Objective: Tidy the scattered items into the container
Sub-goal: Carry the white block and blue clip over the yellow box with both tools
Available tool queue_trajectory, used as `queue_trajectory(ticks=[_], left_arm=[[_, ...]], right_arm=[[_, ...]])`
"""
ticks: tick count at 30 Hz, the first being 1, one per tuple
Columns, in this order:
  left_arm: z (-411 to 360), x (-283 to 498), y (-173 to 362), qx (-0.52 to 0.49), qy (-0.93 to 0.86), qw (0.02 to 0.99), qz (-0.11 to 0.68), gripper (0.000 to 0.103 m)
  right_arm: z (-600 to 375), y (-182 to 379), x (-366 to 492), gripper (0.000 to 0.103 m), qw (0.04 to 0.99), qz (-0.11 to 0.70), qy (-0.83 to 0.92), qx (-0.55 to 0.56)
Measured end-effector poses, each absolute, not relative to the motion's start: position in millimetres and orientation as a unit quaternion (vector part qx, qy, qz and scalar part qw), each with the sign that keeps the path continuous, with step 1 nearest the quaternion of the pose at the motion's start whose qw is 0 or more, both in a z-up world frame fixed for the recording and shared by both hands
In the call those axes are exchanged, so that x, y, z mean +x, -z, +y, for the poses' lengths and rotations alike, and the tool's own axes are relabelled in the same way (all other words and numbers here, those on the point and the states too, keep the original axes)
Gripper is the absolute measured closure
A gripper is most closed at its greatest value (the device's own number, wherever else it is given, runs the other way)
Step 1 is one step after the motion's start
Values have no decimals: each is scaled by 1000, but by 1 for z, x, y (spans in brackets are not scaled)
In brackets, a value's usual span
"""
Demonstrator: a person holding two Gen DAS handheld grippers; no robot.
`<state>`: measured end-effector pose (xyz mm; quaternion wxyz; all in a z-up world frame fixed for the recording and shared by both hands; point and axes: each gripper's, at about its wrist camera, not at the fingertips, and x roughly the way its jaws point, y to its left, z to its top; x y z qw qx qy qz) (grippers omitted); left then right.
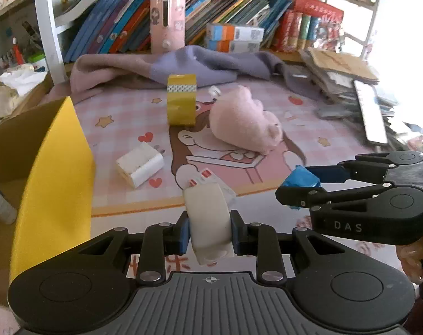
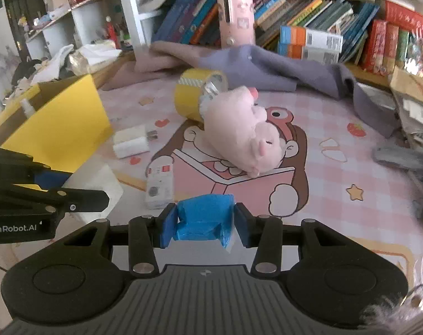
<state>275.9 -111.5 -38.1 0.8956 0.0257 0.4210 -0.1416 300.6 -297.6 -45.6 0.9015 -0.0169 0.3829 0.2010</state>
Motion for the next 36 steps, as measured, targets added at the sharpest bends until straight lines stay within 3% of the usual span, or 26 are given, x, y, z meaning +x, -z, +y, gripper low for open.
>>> queue_trajectory(ticks=[19,36], left_arm=[[-48,201,-11,0,204,921,330,76],[61,102,9,-20,206,914,349,76]], right_arm=[[-251,-13,213,61,939,306,-149,-48],[-150,-3,98,61,935,330,-118,-49]])
